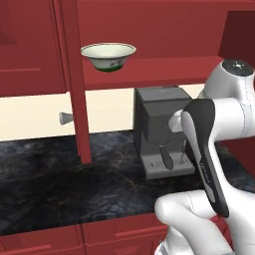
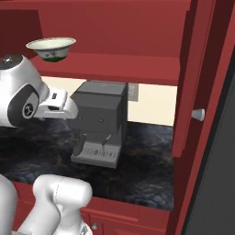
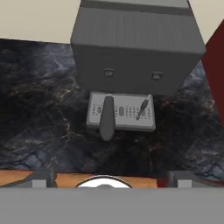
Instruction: Pick up the bowls from the cabinet and place each bowl in front of a stool on the dining counter.
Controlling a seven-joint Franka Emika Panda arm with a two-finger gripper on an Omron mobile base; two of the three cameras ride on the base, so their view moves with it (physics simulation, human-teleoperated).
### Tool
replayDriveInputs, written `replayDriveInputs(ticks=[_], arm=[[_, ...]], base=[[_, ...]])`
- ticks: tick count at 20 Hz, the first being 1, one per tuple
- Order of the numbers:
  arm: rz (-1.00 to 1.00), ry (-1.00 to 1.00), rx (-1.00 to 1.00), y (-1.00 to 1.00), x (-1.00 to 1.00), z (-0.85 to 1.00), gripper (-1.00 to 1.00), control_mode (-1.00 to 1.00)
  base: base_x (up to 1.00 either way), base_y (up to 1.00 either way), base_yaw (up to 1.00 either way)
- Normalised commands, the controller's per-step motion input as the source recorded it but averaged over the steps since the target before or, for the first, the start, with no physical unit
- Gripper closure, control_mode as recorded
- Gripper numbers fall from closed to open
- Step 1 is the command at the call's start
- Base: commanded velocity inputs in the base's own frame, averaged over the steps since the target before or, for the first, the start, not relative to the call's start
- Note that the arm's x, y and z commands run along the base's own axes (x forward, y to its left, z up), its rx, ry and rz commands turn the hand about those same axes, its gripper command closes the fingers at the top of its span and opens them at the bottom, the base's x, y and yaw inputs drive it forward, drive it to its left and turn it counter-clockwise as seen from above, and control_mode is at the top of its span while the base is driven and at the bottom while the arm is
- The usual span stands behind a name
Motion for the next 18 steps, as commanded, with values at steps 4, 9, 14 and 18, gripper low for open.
replayDriveInputs(ticks=[4, 9, 14, 18], arm=[[-0.01, -0.28, 0.08, 0.27, 0.02, 0.59, -1.0, -1.0], [0.01, -0.39, -0.04, 0.38, 0.0, 0.33, -1.0, -1.0], [0.29, -0.33, -0.24, -0.08, 0.1, 0.36, -1.0, -1.0], [0.25, -0.07, -0.44, -0.08, 0.19, 0.74, -1.0, -1.0]], base=[[0.0, 0.0, 0.0], [0.0, 0.0, 0.0], [0.0, 0.0, 0.0], [0.0, 0.0, 0.0]])
